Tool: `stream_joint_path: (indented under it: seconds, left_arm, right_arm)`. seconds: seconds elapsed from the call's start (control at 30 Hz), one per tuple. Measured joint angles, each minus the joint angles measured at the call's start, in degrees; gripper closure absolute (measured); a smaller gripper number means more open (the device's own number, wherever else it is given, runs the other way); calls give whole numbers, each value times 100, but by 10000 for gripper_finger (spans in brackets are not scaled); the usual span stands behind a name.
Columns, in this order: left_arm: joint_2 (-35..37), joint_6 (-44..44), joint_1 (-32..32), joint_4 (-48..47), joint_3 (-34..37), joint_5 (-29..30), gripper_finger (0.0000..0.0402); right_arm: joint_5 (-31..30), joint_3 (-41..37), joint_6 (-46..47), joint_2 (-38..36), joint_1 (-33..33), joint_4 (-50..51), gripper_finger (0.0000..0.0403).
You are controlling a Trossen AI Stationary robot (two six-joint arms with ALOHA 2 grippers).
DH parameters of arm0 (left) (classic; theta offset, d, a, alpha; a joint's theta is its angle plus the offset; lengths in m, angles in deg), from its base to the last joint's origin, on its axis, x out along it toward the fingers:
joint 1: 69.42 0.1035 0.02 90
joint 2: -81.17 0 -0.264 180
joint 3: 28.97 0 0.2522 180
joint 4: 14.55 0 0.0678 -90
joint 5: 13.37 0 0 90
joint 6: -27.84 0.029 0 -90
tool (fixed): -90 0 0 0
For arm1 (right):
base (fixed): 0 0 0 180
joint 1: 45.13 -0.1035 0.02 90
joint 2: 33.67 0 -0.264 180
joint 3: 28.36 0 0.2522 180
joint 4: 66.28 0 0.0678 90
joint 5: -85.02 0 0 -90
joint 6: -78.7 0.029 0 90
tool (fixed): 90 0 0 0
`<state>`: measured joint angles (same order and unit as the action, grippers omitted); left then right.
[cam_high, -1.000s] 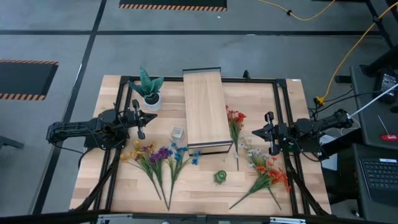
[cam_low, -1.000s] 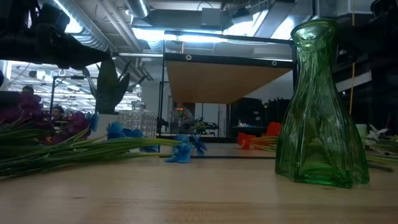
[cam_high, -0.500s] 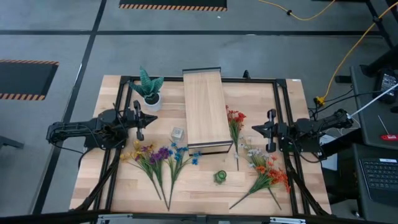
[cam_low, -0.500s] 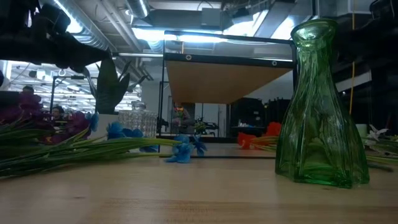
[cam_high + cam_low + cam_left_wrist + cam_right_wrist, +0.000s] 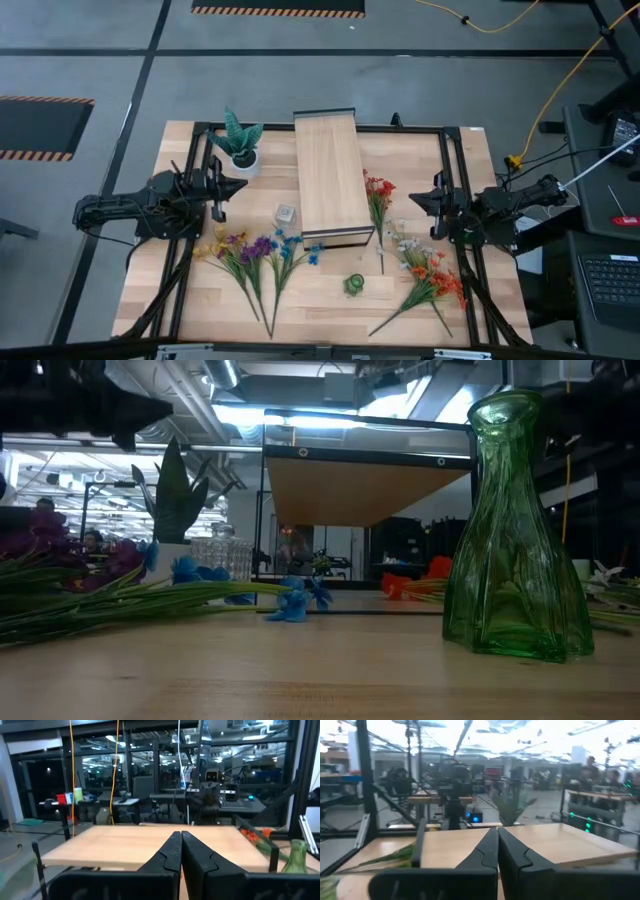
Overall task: Pick and place flowers into a vace then onto a shelf
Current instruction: Put the bottom orange flowers into the green vase
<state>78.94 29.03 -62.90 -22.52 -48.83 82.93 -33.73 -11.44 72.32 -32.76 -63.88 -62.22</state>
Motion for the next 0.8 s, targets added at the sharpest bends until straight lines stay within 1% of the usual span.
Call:
stream_joint_path:
  seconds: [0.07,0.17,0.27,0.33,0.4,0.57,0.73,0.8]
  left_arm:
    - [-178,2,0,-31,-131,11,398]
    - [-538,2,0,-93,-309,151,398]
    - [-1024,-66,0,-132,-508,421,398]
    - [-1370,-175,0,-136,-663,462,398]
    - [-1722,-153,0,-132,-842,430,398]
    - [-2476,308,7,-130,-1343,510,398]
    - [-3026,411,244,-37,-1719,995,398]
    - [-3212,417,408,50,-1756,1033,398]
  right_arm:
    - [-121,173,9,99,0,253,400]
    - [-340,393,-7,332,0,295,400]
    - [-700,642,-14,621,0,450,400]
    - [-942,815,14,816,23,576,400]
    - [-977,961,20,1018,106,643,400]
    - [-970,1292,27,1487,432,821,400]
    - [-959,1524,173,1853,920,1092,400]
    - [-959,1589,178,1962,1128,1086,400]
